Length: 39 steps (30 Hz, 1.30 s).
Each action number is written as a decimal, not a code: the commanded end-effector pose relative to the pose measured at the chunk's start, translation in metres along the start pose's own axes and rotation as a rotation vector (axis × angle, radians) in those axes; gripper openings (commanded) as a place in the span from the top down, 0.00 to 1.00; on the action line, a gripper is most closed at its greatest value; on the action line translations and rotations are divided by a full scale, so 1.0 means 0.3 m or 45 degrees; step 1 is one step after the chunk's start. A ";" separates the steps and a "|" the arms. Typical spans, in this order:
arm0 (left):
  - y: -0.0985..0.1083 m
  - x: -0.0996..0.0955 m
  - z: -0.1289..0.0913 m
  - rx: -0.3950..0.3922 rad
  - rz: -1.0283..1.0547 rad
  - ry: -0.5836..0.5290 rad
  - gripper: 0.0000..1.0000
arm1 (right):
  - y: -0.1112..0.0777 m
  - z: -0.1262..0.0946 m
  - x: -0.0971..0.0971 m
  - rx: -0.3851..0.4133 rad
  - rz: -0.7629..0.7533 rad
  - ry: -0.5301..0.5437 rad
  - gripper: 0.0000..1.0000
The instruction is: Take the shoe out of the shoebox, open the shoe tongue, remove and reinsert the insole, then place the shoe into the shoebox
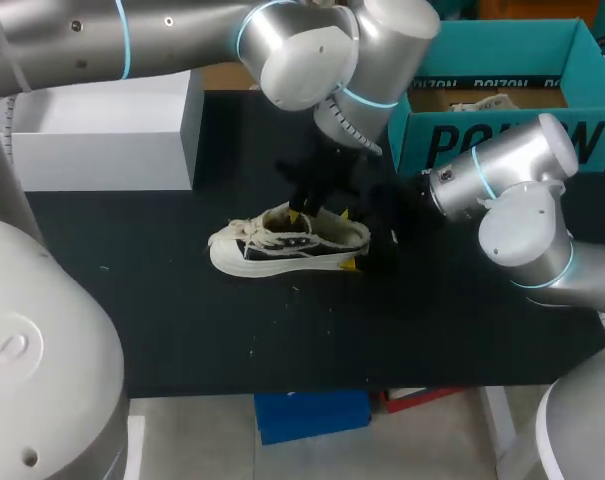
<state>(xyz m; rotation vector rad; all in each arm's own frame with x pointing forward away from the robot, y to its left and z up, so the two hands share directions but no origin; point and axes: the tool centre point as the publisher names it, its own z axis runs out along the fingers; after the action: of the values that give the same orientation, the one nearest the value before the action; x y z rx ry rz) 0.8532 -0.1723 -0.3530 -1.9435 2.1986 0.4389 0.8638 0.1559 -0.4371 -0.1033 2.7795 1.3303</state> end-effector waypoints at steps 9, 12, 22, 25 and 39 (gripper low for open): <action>0.000 -0.074 -0.068 0.110 -0.057 0.126 1.00 | -0.004 0.015 -0.006 0.001 0.002 -0.001 1.00; 0.000 -0.086 -0.079 0.138 -0.070 0.162 1.00 | -0.004 0.015 -0.006 0.001 0.002 -0.001 1.00; 0.028 -0.130 -0.072 0.220 -0.058 0.325 1.00 | -0.004 0.015 -0.006 0.001 0.002 -0.001 1.00; 0.036 -0.146 -0.057 0.236 -0.056 0.371 1.00 | -0.004 0.015 -0.006 0.001 0.002 -0.001 1.00; 0.051 -0.224 -0.023 0.378 -0.095 0.547 1.00 | -0.004 0.015 -0.006 0.001 0.002 -0.001 1.00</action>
<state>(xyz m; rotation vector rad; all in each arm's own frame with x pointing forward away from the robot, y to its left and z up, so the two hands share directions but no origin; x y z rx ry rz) 0.8548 -0.1206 -0.3255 -2.0564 2.1947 -0.1343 0.8646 0.1568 -0.4370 -0.1035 2.7790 1.3304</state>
